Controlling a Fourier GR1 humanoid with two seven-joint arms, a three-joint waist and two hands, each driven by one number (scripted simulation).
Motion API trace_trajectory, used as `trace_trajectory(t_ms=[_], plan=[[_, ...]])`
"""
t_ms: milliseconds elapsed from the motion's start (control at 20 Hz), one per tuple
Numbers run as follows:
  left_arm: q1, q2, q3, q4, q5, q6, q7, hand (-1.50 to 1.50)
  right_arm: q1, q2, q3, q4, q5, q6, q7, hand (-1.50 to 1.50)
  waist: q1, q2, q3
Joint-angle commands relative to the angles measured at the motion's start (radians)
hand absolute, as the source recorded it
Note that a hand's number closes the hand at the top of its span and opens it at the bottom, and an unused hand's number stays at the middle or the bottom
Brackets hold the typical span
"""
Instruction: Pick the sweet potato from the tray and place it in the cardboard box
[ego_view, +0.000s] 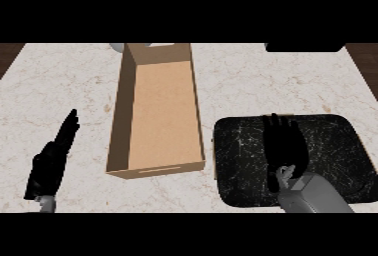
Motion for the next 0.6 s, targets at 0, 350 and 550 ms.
trace_trajectory(t_ms=[0, 350, 550], plan=[[-0.014, -0.039, 0.015, 0.082, -0.004, -0.008, -0.073, 0.00, 0.031, -0.030, -0.058, -0.044, 0.006, 0.067, -0.006, -1.50, -0.004, 0.000, 0.000], [-0.057, -0.045, 0.030, 0.039, -0.045, -0.018, 0.013, 0.00, 0.051, 0.064, -0.060, 0.114, 0.104, -0.035, -0.066, 1.50, -0.001, 0.001, 0.000], [-0.018, -0.049, 0.038, 0.011, -0.059, -0.024, -0.004, 0.00, 0.055, 0.023, -0.015, 0.018, 0.176, -0.017, -0.111, 1.50, 0.000, 0.000, 0.000]])
